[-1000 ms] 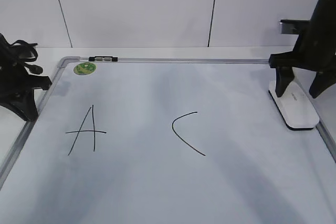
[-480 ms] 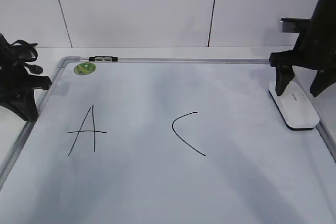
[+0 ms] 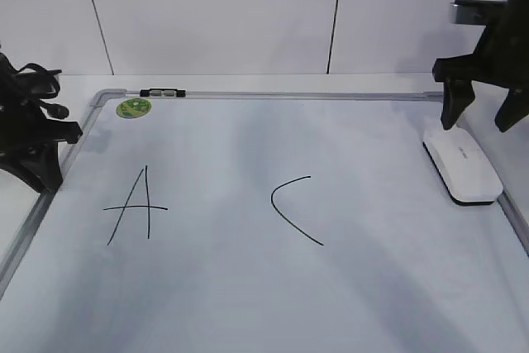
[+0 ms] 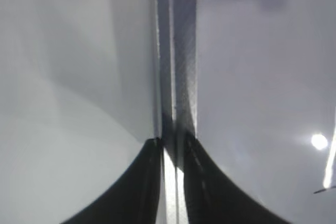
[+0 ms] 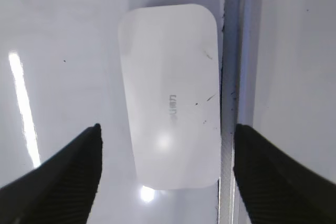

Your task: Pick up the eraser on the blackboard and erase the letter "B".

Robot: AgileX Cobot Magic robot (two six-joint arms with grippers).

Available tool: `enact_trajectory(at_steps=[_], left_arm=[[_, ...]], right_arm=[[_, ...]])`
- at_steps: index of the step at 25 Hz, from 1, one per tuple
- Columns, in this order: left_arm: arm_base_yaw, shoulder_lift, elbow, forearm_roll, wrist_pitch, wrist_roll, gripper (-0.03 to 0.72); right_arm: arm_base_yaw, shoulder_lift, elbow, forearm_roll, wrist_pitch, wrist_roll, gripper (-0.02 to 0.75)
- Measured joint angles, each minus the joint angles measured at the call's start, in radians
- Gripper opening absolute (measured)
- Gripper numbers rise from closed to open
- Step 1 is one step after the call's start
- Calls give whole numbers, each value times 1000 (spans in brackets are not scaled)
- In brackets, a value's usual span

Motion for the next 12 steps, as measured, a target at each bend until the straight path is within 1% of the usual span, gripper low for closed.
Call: enact_trajectory(at_steps=[1, 4, 12], left_arm=[[0, 1, -6, -2, 14, 2, 140], [0, 4, -46, -5, 62, 4, 179], [0, 0, -141, -5, 155, 4, 208]], right_arm=[[0, -2, 0, 1, 0, 0, 613], [0, -12, 0, 13, 0, 0, 610], [0, -65, 0, 28, 4, 0, 603]])
